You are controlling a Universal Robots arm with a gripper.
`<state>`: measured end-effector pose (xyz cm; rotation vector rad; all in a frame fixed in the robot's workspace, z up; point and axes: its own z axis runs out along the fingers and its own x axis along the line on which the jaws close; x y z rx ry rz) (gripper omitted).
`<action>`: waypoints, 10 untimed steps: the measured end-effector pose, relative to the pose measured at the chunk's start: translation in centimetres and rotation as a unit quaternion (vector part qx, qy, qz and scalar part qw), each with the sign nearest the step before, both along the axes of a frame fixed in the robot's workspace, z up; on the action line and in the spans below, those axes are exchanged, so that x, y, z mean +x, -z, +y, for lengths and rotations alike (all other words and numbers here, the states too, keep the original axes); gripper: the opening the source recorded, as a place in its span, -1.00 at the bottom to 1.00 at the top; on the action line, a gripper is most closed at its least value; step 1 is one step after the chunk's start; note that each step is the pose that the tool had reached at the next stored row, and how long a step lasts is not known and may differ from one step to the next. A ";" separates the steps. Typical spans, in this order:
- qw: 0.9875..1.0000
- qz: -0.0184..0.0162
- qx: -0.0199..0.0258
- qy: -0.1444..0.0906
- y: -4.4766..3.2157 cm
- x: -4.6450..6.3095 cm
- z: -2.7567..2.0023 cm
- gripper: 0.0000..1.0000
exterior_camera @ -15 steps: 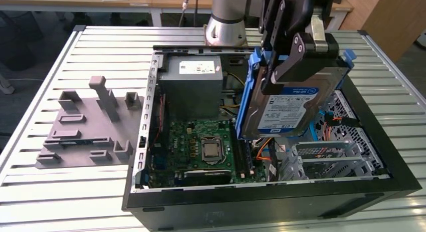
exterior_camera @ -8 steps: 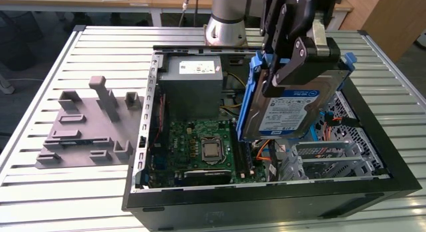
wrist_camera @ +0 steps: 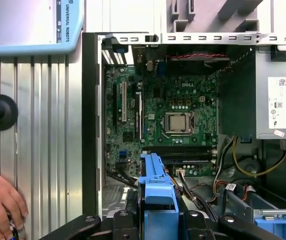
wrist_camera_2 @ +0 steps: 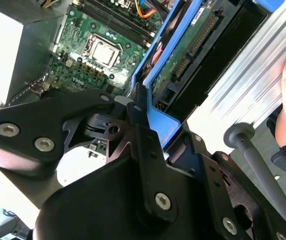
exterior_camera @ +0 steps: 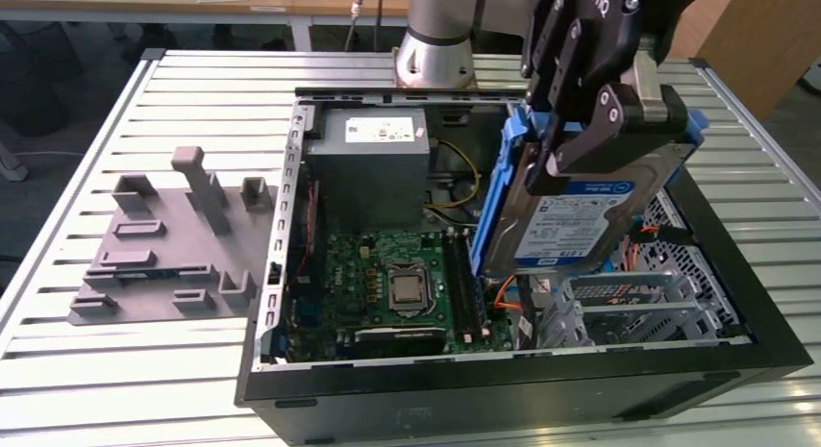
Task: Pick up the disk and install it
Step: 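Insert the disk into the insertion slot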
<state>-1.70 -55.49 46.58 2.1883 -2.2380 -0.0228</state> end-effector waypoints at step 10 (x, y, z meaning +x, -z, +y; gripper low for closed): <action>1.000 0.000 0.000 0.000 0.19 1.0 -0.40 -0.27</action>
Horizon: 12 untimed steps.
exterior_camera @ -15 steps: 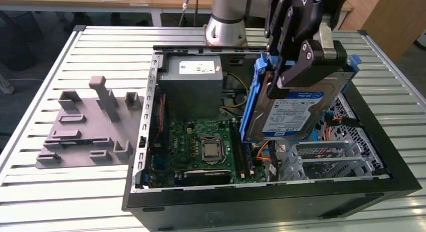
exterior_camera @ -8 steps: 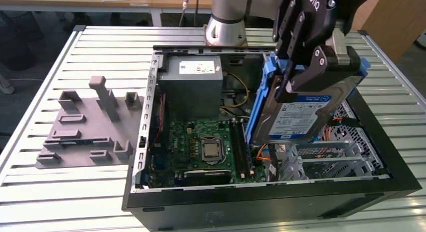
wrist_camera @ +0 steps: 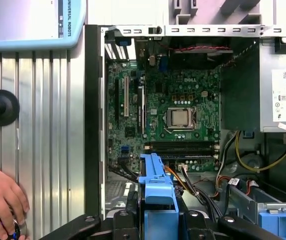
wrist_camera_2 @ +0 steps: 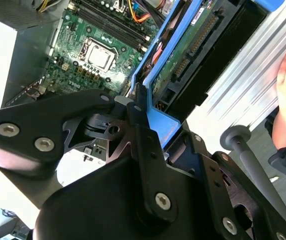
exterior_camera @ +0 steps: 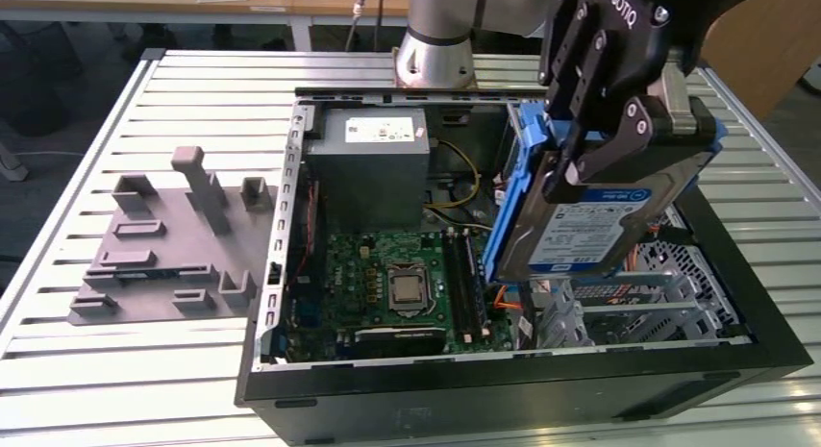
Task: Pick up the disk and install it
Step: 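Insert the disk into the insertion slot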
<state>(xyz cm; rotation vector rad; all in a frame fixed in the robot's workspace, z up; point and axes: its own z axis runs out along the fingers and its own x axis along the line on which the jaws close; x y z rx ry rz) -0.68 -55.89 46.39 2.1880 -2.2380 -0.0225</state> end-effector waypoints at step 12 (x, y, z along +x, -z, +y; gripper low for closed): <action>1.000 0.000 0.000 0.000 0.13 0.9 -0.02 -0.27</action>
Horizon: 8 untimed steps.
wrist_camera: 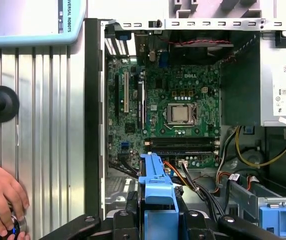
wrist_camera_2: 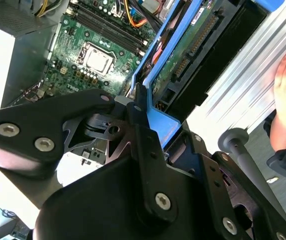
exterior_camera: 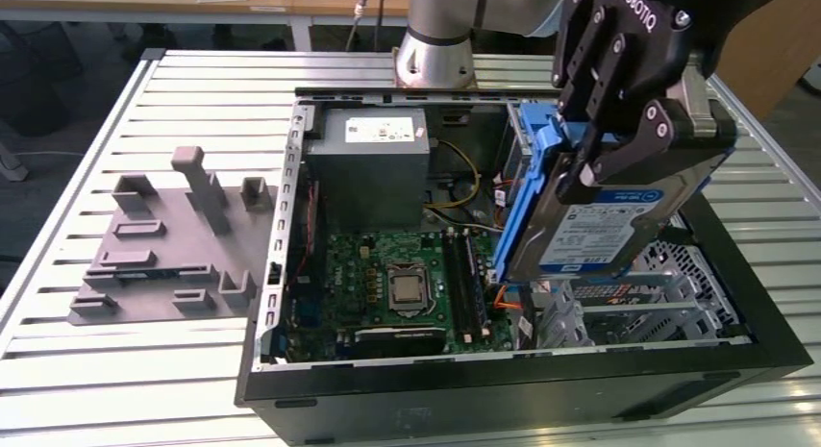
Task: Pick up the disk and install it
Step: 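Insert the disk into the insertion slot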
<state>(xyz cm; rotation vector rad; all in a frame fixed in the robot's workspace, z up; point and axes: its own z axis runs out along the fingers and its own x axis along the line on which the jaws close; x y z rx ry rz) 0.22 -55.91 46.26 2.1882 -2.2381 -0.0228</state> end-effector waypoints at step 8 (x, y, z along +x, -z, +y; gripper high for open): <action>1.000 0.000 0.000 0.000 0.16 0.8 -0.03 -0.27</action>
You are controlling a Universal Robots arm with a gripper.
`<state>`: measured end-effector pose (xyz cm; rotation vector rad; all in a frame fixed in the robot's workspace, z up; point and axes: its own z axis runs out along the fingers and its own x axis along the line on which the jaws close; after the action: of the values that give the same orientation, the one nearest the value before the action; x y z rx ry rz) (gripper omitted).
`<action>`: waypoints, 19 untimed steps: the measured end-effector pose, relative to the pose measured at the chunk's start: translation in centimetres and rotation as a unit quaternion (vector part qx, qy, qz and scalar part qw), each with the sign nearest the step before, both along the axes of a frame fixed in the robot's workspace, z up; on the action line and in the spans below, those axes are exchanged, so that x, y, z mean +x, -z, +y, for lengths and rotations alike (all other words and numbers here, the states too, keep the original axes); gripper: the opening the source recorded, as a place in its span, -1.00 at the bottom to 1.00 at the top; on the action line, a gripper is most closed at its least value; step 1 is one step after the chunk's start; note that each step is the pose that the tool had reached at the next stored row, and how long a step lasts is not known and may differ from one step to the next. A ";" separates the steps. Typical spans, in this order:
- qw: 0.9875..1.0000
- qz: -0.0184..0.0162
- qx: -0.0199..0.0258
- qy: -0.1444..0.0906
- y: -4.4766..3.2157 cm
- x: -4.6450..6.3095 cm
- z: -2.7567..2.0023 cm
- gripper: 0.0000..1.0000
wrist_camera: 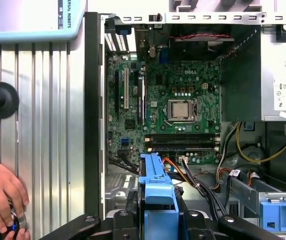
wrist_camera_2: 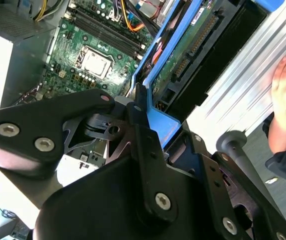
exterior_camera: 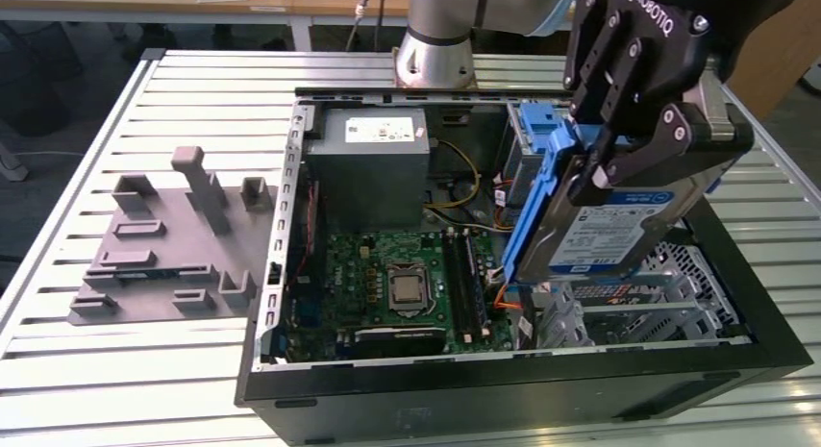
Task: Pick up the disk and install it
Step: 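Insert the disk into the insertion slot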
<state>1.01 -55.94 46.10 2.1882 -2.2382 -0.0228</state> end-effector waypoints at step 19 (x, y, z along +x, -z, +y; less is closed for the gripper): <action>1.000 0.000 0.000 0.000 0.38 2.2 -0.04 -0.27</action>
<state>3.21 -55.99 45.72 2.1880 -2.2382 -0.0227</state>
